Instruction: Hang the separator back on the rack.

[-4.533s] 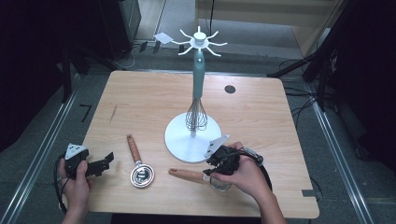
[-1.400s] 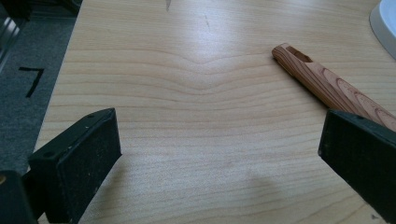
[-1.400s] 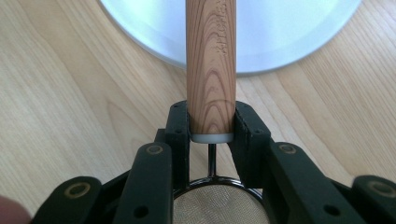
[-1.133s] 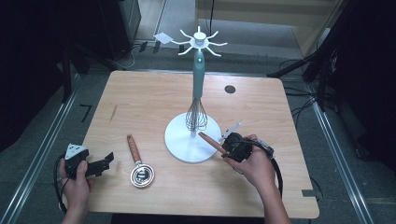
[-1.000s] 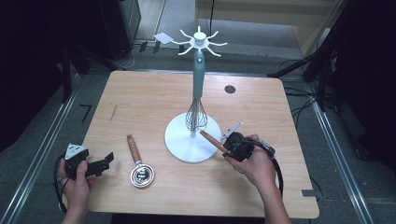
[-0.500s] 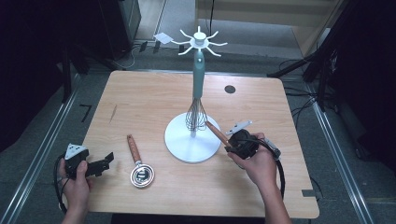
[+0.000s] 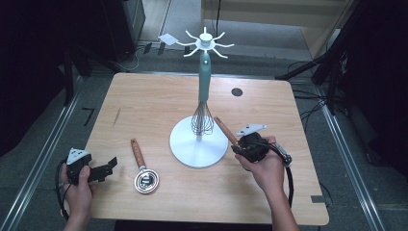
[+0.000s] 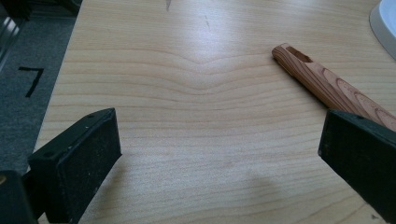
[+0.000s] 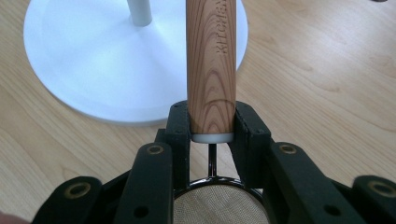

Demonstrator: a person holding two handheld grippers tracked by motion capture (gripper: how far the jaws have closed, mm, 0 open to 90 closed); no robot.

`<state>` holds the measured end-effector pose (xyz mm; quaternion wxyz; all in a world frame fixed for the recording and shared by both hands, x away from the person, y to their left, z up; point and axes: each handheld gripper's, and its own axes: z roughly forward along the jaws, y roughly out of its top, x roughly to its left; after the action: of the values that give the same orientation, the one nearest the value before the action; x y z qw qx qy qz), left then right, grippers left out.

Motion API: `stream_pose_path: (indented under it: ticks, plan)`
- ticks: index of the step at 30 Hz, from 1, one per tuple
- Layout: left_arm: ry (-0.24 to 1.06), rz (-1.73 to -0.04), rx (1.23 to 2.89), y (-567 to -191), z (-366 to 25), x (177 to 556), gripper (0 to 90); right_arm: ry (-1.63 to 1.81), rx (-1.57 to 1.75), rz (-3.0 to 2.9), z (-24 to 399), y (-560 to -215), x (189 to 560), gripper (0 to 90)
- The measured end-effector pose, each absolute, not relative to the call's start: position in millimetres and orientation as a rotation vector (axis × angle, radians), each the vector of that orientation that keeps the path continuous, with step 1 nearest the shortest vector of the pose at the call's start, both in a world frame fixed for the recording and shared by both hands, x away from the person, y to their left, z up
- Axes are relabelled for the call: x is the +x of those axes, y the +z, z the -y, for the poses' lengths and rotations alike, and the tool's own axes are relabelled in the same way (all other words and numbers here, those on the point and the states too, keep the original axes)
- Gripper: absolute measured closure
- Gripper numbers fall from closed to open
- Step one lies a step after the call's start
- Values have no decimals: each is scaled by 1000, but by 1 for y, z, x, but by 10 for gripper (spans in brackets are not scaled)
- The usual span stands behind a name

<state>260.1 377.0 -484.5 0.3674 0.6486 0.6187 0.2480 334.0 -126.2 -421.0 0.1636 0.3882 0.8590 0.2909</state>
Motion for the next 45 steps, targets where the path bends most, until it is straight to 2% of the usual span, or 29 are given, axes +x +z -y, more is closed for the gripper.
stream_pose_path:
  ticks: [31, 45]
  plan:
    - [632, -1593, 1661, -484, -378, 260, 0, 1233, 1062, -2118, 133, -395, 314, 715]
    - [635, -1597, 1655, -484, -378, 260, 0, 1415, 987, -1971, 131, -372, 299, 715]
